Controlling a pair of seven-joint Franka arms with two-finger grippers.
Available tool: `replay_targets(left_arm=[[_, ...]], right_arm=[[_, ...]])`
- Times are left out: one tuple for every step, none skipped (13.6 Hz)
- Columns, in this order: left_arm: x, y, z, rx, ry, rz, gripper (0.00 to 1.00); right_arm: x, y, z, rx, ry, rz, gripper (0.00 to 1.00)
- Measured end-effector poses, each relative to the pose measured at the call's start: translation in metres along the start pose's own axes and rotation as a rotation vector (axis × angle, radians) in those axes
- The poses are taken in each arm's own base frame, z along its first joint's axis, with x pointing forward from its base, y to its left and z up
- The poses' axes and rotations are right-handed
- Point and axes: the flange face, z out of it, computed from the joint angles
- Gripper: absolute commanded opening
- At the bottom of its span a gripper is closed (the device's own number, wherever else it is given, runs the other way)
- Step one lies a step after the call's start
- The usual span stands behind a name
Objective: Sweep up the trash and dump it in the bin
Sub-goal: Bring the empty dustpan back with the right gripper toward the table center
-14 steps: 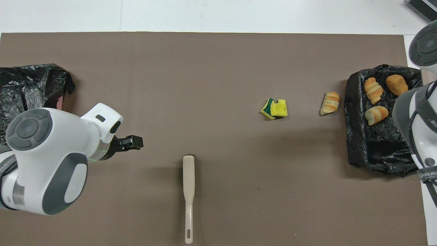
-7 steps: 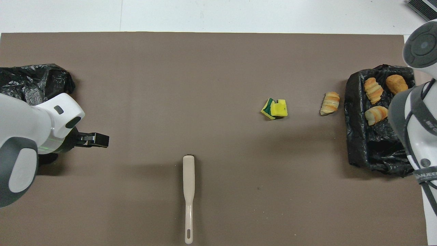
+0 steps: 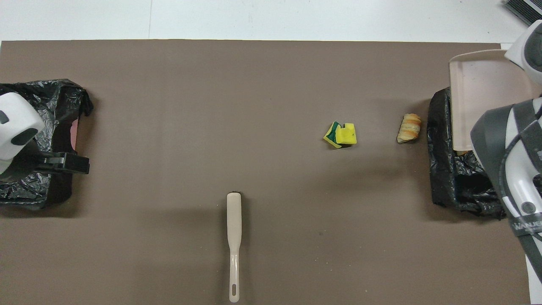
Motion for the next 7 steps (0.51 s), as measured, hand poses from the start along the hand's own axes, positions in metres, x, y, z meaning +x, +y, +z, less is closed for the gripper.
replay_targets(left_arm=[[0.0,-0.003,-0.009,0.005,0.008,0.003,1.0],[0.001,-0.004,-0.015,0.016,0.015,0.007,1.0],[0.003,-0.004,-0.019,0.027,0.023,0.01,1.0],[0.007,-0.004,-0.021,0.028,0.03,0.014,1.0],[0.015,-0.003,-0.027,0.025,0.042,0.021,1.0],[0.022,-0.001,-0.032,0.021,0.05,0.028,1.0],[0.028,0.003,-0.035,0.018,0.051,0.031,1.0]], right_arm=[[0.006,-0.002,0.001,0.02,0.073,0.014,0.0],[0.012,-0.004,0.003,0.046,0.152,0.03,0.0],[0.018,-0.007,0.007,0.079,0.242,0.051,0.0],[0.023,-0.011,0.012,0.113,0.331,0.071,0.0],[0.031,-0.015,0.017,0.145,0.402,0.082,0.0],[0.04,-0.017,0.02,0.164,0.441,0.081,0.0],[0.051,-0.019,0.02,0.174,0.476,0.074,0.0]])
